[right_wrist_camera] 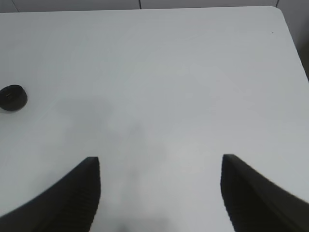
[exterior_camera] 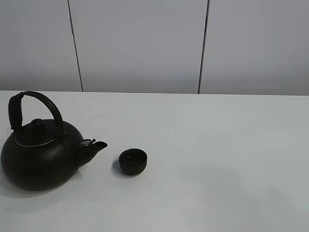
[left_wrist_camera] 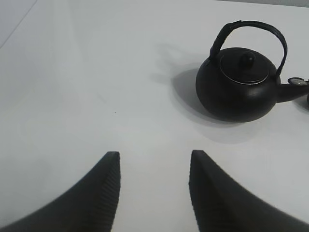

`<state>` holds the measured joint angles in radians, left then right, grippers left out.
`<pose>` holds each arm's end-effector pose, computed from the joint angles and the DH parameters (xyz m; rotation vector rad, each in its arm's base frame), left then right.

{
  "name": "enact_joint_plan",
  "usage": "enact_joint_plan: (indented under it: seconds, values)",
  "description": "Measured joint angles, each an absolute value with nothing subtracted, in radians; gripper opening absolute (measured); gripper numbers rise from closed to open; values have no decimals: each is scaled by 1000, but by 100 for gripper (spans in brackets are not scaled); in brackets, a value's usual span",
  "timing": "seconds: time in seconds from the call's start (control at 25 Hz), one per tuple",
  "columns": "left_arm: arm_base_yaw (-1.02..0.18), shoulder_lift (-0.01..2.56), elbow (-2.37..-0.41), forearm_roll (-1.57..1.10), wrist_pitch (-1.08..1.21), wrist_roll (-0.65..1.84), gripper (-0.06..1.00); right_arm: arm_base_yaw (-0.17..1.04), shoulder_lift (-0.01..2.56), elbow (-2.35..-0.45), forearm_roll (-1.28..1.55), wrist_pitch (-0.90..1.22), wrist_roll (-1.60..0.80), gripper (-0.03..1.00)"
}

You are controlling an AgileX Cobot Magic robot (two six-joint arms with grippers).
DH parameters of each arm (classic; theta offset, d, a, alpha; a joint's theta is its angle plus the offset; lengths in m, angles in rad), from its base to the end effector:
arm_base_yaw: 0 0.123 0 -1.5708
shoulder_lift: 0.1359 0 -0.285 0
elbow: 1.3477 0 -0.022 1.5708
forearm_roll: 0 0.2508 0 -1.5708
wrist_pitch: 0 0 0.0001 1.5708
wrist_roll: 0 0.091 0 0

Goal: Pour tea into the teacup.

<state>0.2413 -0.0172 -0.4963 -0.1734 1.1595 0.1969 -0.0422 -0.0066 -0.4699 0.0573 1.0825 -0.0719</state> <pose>-0.0083 -0.0169 0.2694 -0.0271 2.1165 0.0505 -0.0033 0.0047 0.2673 -0.0336 2.0879 -0.0001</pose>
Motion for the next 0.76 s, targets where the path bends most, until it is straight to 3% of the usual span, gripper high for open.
enact_joint_plan:
  seconds: [0.48,0.76]
  values:
    - [27,-17,-487,-151,1144,197,33,-42,-7,-470,57,1082,-72,49]
    - [6,-17,-487,-150,1144,197,33,-42,-7,-470,57,1082,-72,49]
